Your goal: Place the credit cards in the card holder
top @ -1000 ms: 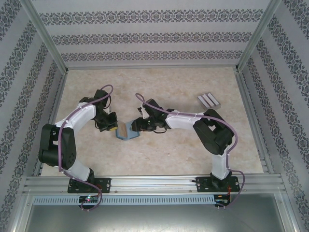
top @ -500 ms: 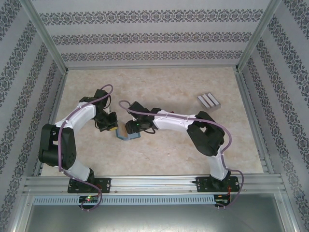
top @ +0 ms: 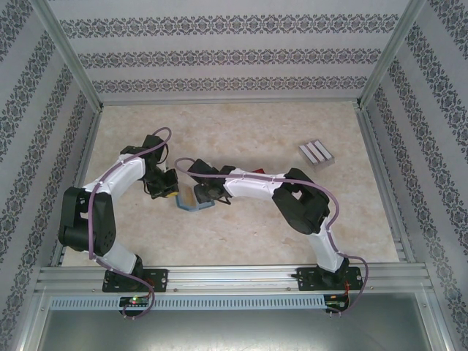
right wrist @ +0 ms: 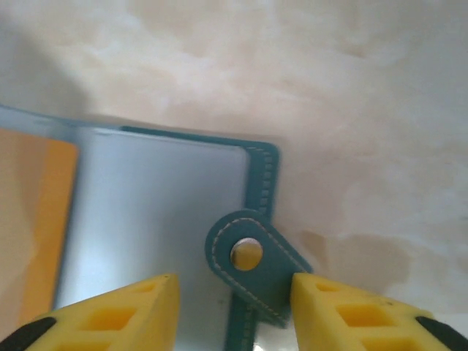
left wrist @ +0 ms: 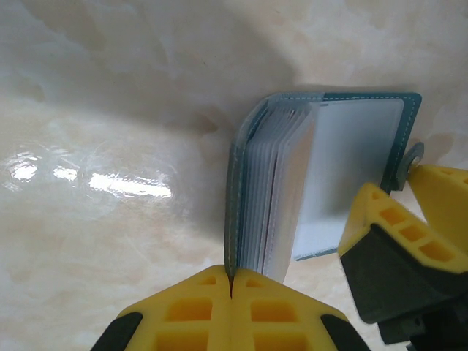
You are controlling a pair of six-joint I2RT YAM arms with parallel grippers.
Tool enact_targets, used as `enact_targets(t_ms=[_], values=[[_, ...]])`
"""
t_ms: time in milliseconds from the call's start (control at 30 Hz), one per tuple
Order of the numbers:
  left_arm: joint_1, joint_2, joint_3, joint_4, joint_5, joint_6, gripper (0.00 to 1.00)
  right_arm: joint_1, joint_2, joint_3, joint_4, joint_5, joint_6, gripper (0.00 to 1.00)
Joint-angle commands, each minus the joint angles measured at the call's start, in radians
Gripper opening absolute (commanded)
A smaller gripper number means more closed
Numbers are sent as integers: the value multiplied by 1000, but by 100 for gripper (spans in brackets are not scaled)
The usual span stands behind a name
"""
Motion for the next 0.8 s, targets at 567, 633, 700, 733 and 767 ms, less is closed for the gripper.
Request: enact_targets(t_ms=[567, 633, 700, 733, 767], values=[[-8, 23, 56, -63, -1, 23, 0, -100, -130, -263, 305, -281, 104, 10], [-10, 24, 56, -48, 24, 21, 0, -113, -120, -285, 369, -355, 112, 8], [-14, 29, 58, -33, 60, 15, 0, -115, -104, -297, 424, -424, 125, 8], [-16, 36, 62, -25, 92, 8, 0, -114, -93, -296, 447, -455, 137, 7], [-18, 41, 65, -13, 125, 1, 0, -111, -81, -293, 465, -481, 145, 6]])
